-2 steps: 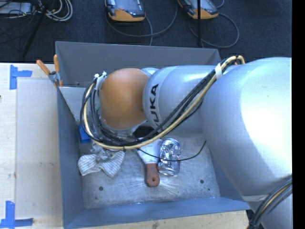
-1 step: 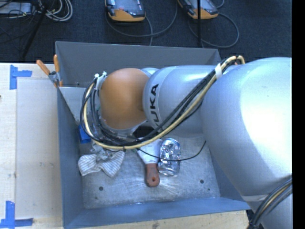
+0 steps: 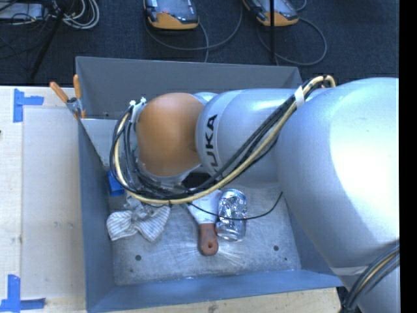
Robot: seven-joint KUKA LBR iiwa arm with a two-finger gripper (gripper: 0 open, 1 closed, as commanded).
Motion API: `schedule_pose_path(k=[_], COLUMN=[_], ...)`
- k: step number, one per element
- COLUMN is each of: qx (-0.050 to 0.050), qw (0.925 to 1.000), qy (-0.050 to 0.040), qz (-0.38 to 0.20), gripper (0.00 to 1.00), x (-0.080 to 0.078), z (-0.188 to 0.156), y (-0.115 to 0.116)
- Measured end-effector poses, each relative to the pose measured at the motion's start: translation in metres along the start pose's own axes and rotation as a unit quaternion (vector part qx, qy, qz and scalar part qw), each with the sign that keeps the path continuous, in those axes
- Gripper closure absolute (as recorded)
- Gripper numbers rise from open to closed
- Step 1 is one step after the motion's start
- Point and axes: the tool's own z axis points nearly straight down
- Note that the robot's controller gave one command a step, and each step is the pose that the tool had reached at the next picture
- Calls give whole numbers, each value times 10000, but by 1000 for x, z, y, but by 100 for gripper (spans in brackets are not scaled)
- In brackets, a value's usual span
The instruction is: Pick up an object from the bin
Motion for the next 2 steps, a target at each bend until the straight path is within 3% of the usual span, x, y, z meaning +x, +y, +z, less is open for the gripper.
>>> schedule_pose_path(k=[2], qx=[-12], qw=[10000], qy=[19], qz=[3], gripper=[100], x=[1], z=[-18], y=[1])
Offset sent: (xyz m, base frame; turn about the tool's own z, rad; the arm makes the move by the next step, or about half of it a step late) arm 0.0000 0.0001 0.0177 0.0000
